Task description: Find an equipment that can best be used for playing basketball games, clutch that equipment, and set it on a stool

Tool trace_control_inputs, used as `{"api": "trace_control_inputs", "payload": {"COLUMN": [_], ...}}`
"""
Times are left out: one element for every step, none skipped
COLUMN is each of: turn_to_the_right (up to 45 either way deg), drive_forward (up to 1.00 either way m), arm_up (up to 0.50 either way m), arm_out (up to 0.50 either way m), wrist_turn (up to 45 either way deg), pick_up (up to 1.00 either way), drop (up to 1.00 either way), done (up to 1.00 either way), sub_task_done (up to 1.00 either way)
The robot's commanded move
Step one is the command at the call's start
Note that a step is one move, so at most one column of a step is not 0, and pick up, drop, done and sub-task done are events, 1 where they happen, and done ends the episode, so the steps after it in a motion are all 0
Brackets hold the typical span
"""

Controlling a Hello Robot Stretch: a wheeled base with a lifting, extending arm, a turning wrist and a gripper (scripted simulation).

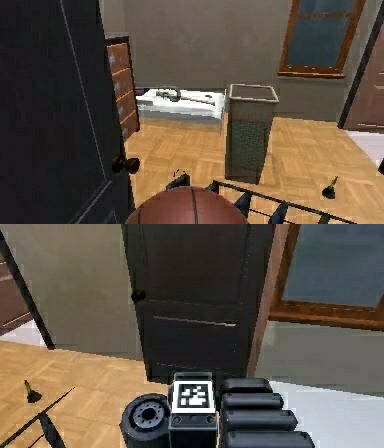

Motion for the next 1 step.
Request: {"api": "trace_control_inputs", "payload": {"turn_to_the_right": [0.0], "drive_forward": [0.25], "arm_up": [0.0], "arm_out": [0.0], "wrist_turn": [0.0], "pick_up": [0.0], "drop": [0.0], "done": [0.0], "sub_task_done": [0.0]}}
